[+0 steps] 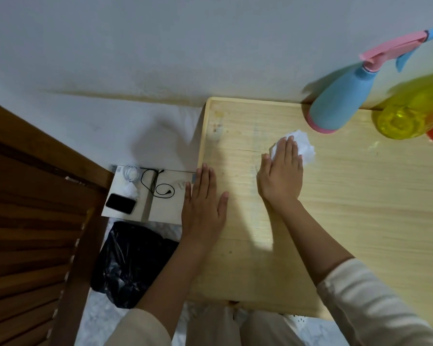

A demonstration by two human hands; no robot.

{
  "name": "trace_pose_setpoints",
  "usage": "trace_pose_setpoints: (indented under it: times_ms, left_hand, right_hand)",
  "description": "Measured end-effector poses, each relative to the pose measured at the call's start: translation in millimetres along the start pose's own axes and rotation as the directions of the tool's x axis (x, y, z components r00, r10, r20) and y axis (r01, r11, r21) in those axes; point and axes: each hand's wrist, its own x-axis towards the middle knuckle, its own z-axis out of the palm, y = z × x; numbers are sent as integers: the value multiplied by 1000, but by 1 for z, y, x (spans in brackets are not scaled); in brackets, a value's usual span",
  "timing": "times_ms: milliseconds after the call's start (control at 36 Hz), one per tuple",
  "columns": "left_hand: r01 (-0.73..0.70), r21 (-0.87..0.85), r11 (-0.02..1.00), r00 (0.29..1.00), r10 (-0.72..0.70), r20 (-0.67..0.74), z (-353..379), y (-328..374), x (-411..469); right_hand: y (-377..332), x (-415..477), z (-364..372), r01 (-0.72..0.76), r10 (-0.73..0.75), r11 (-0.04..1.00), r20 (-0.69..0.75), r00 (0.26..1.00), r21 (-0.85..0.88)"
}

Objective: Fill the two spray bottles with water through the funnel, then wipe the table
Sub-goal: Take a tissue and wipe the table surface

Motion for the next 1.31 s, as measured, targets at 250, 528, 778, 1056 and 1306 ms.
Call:
trace_pose_setpoints:
  times_ms: [250, 528, 778, 1056, 1306]
  left_hand:
    - [-1, -30, 1000, 1000, 0, -9, 0, -3, -2]
    - [1, -40, 999, 999, -2, -33, -1, -2, -5]
    - [16, -63, 998, 999, -19, -50, 0, -3, -12]
    - [25, -77, 997, 998, -29, -54, 0, -5, -27]
    - [50, -79, 996, 996, -56, -76, 2, -4, -38]
  right_hand:
    - [-16, 23, 10, 160, -158, 987, 86, 984, -19]
    - [-29, 51, 12, 345, -335, 938, 180, 925, -25]
    - [-27, 49, 12, 495, -479, 869, 233, 846, -10]
    - [-20, 25, 7, 707, -694, 703, 286, 661, 73]
    - [-21, 39, 3, 618, -603, 785, 281, 746, 42]
